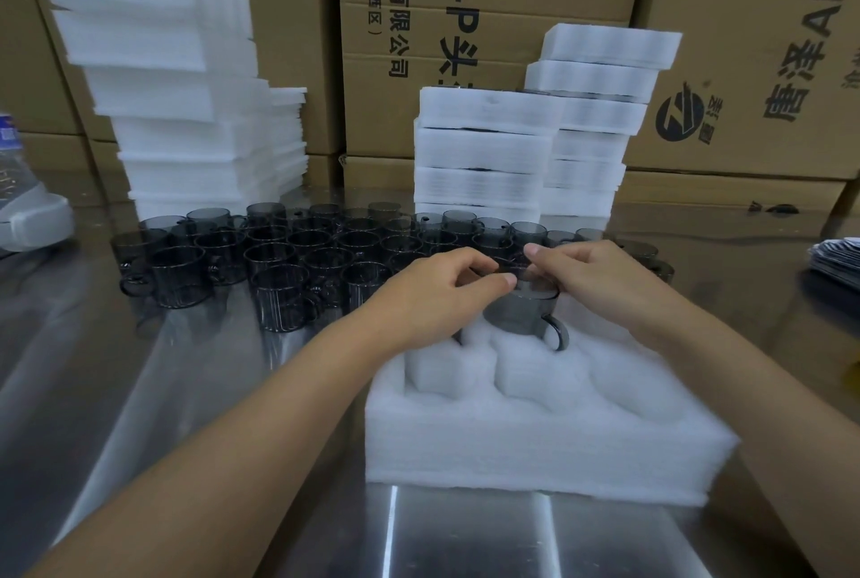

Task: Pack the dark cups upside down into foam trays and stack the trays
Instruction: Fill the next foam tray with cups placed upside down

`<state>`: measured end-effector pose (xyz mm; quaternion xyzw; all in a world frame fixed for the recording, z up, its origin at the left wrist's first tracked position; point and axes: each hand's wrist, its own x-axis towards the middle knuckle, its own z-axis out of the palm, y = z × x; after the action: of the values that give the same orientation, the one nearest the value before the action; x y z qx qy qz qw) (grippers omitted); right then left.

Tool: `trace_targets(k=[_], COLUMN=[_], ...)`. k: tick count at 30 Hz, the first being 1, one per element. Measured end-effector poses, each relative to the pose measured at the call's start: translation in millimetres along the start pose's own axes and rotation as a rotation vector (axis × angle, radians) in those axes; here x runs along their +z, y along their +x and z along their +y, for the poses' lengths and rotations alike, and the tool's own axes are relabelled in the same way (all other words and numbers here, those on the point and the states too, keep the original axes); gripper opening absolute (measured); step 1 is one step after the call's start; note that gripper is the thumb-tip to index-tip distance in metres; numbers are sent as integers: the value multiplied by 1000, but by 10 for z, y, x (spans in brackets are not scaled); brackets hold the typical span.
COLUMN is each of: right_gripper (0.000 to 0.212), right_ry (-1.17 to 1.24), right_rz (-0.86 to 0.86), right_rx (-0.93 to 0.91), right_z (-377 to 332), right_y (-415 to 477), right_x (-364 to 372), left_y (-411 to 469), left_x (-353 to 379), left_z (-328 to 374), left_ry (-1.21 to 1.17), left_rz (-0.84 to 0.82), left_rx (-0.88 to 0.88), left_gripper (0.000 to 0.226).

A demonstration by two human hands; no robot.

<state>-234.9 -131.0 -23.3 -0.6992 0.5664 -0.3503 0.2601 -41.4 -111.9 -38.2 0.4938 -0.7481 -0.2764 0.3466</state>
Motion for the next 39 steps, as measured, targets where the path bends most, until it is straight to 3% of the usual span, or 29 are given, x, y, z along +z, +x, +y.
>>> trace_targets(k=[3,5,7,10,22,28,39], right_gripper=[46,53,52,43,39,12,19], right_ry=[-66,-64,-40,-8,-9,-10,-26], right_rz=[-111,-161,-252,-359,-360,-373,-418], right_rx=[9,-13,-19,-31,-71,-93,-133], right_z=[13,10,27,76,84,144,144], right_y=[10,-4,-23,-33,15,84,128], right_x=[-33,-97,-187,-285,-270,-268,-191], left_y=[6,5,7,13,20,13,32], left_x=[-17,-39,-52,-59,-82,-90,-92], left_z=[1,-3,-15,-25,-25,-19,-15], left_ry=[-9,-32,-49,-67,-62,-62,15], left_rz=[-45,-63,-67,-78,-148,-158,-193], left_rx=[-14,-6,3,7,-14,16,29], left_gripper=[46,29,16,17,19,16,21])
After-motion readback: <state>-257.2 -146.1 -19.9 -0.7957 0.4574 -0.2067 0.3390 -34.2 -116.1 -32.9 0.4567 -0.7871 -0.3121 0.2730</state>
